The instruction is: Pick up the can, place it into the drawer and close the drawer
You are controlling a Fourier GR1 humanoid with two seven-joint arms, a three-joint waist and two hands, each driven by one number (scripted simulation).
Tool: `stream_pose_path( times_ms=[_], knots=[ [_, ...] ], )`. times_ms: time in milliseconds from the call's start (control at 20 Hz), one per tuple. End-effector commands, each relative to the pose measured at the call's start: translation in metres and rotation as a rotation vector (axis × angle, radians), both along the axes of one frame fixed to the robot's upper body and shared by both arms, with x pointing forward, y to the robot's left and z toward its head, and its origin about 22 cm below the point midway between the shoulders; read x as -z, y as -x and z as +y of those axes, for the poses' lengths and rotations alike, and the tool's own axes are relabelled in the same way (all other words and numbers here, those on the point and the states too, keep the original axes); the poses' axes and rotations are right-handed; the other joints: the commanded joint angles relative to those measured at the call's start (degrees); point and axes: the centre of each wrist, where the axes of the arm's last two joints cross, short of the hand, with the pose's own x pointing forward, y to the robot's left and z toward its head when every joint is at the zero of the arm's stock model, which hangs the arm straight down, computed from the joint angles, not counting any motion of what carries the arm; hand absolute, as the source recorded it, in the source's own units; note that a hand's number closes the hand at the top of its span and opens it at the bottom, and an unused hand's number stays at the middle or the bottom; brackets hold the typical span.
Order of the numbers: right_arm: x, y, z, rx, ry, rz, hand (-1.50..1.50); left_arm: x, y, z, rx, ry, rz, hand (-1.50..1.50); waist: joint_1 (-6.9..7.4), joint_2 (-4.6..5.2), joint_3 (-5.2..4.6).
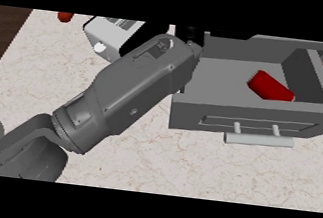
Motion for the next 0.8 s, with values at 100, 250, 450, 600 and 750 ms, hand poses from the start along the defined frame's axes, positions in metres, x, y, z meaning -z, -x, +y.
stream_pose_path(
  times_ms=[100, 250, 450, 600, 750],
  knots=[
    [0.005, -0.035, 0.030, 0.020, 0.160, 0.002, -1.50, 0.002, 0.001, 0.001, 0.003, 0.020, 0.009, -1.50, 1.48, -0.16, -0.01],
    [0.006, -0.061, 0.044, 0.024, 0.242, -0.014, -1.50, -0.009, 0.001, -0.003, 0.020, 0.039, 0.024, -1.50, 2.61, -0.40, -0.04],
    [0.026, -0.091, 0.051, 0.045, 0.302, -0.014, -1.50, -0.011, 0.007, -0.008, -0.018, 0.030, 0.045, -1.50, 2.73, -0.81, -0.01],
    [0.008, -0.110, 0.082, 0.077, 0.392, -0.046, -1.50, 0.006, 0.007, -0.001, -0.003, 0.011, 0.055, -1.50, 3.63, -0.92, -0.10],
    [0.039, -0.137, 0.090, 0.045, 0.449, -0.045, -1.50, 0.001, -0.002, 0.019, -0.009, 0.003, 0.048, -1.50, 3.67, -0.79, -0.04]
  ],
)
